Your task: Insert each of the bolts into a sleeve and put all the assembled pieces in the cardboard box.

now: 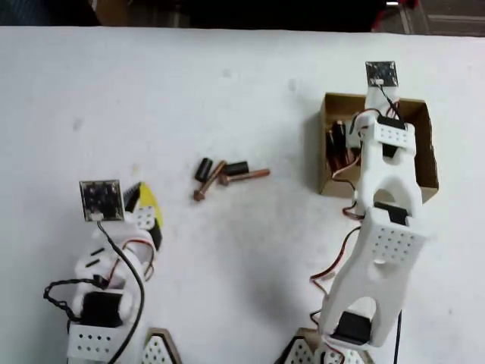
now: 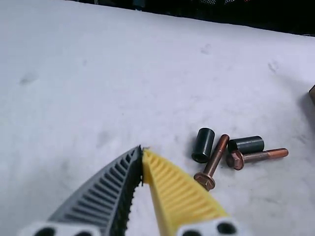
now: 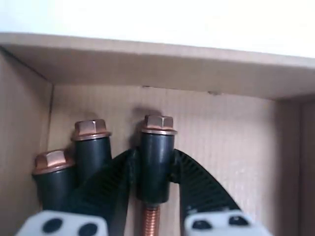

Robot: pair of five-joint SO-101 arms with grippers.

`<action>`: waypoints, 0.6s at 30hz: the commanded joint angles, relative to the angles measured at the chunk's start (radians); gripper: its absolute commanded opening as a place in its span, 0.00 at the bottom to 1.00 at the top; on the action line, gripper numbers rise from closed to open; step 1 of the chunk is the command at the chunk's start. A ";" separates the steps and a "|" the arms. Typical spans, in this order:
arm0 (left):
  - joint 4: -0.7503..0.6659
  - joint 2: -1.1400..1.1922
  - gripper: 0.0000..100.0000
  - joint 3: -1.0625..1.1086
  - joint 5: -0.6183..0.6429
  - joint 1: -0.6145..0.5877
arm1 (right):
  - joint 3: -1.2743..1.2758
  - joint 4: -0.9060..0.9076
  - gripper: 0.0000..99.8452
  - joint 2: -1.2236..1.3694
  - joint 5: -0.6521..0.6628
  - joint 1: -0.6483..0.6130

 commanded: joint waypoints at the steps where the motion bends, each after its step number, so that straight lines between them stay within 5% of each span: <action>1: 0.003 -0.008 0.02 -0.002 -0.014 -0.004 | -0.034 0.002 0.02 -0.004 0.011 -0.002; 18: 0.003 -0.008 0.02 -0.002 -0.014 -0.004 | -0.038 0.044 0.03 -0.007 0.011 -0.004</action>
